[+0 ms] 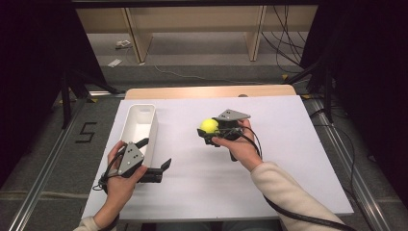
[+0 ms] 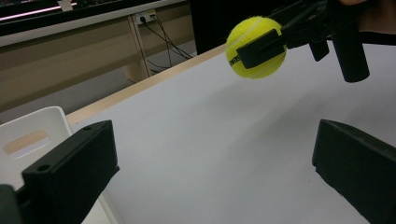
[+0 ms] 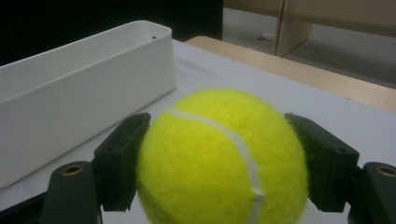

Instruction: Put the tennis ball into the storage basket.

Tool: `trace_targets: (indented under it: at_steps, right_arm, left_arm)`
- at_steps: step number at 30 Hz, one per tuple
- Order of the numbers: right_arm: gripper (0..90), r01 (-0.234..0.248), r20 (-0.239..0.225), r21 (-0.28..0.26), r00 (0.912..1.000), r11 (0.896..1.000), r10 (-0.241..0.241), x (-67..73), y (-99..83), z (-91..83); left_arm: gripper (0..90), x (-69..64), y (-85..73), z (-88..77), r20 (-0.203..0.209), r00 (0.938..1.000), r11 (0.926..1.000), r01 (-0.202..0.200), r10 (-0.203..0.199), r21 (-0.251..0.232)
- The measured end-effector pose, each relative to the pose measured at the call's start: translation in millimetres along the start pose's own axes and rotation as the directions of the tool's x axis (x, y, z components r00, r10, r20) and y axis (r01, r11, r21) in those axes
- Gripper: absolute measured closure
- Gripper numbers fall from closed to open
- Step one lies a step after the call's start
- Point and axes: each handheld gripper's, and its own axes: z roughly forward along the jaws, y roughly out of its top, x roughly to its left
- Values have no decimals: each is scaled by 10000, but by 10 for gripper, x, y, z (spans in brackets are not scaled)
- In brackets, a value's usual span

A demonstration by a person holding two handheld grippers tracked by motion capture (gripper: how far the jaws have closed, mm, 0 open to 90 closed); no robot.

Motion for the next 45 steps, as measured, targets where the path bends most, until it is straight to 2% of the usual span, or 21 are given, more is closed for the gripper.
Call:
trace_targets:
  at_steps: [45]
  right_arm:
    - [265,61,-410,-71,9991,10000,-64,218,61,136]
  left_arm:
    - [0,-11,11,-1,52,10000,10000,4,-3,-61]
